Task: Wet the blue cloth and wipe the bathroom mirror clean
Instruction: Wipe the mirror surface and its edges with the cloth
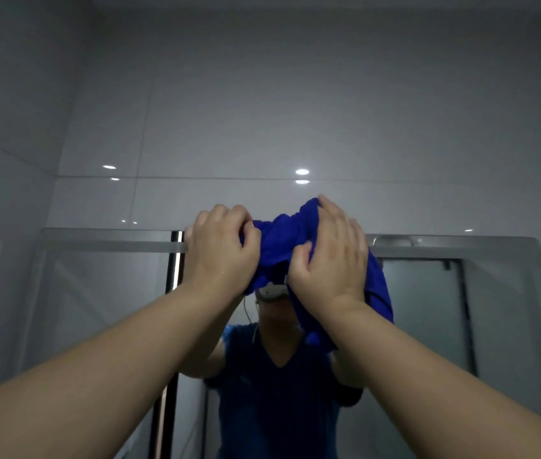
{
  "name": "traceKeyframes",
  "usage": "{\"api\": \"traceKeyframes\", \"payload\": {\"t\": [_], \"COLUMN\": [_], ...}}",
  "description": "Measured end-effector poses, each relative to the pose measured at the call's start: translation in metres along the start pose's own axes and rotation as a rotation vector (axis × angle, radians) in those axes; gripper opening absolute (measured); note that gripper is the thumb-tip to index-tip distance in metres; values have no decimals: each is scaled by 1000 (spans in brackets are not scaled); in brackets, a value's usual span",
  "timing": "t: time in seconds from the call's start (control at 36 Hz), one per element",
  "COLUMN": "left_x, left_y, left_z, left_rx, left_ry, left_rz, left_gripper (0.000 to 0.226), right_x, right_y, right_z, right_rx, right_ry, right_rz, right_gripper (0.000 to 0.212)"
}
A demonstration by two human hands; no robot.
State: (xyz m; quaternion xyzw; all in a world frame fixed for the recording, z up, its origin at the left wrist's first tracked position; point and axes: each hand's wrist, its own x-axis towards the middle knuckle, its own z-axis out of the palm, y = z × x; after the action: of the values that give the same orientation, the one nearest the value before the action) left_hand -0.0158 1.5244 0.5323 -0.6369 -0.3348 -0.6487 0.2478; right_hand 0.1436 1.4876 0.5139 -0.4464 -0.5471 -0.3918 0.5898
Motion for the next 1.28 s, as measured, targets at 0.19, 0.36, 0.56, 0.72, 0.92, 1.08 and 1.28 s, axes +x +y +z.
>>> {"api": "traceKeyframes", "payload": {"t": [0.19,0.36,0.56,0.72,0.92,1.08,1.28], "left_x": [13,8,0,-4,-8,-9,-8], "left_y": [-1,9,5,4,6,10,13], "left_z": [8,29,45,46,45,45,41], "left_rx": [2,-49,-103,-113,-43,146,137], "left_ry": [-44,-1,94,158,96,-22,-59], "left_rz": [39,51,74,122,155,238,185], "left_gripper": [38,34,39,43,29,21,22], "right_x": [-1,-1,-2,-4,-2,0,23], "right_y": [21,30,45,59,115,149,188], "right_z": [5,7,4,-3,-41,-74,-101], "right_rx": [-154,-122,-110,-107,-144,-114,-244], "right_ry": [-13,62,97,101,162,37,1], "right_rz": [-267,-237,-294,-303,-192,-183,-32], "right_gripper": [70,54,47,48,48,46,24]}}
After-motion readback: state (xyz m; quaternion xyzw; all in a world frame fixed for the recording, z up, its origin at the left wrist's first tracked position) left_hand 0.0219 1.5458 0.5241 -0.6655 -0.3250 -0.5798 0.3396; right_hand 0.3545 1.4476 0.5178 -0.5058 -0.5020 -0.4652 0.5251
